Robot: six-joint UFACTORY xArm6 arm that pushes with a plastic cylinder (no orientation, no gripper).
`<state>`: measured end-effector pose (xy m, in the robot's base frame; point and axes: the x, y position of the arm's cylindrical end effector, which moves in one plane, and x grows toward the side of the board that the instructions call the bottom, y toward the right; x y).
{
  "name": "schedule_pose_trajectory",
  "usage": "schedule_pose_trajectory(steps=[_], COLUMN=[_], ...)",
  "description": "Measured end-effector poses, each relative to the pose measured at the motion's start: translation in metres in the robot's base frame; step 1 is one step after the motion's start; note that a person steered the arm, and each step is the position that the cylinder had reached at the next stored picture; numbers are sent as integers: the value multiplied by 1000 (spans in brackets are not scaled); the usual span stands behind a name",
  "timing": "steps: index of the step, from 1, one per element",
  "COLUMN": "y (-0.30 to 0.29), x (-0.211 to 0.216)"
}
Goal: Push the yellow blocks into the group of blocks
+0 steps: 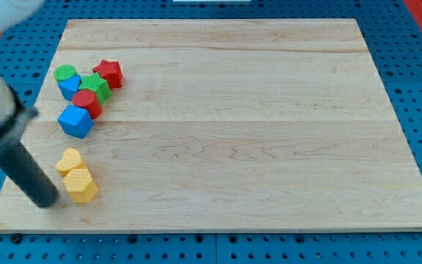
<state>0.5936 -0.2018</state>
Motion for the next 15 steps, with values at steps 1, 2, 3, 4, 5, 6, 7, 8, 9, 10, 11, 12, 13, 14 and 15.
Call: schedule_pose_trajectory(steps=[1,2,3,4,5,6,7,8,9,10,11,12,13,14,15], y=[34,57,56,29,27,20,12,2,-21,-39,-42,-30,-37,-74,-83], x=[24,15,-2,-17,-40,-49,-52,-56,-70,-83,-95,-87,-44,-30,-31])
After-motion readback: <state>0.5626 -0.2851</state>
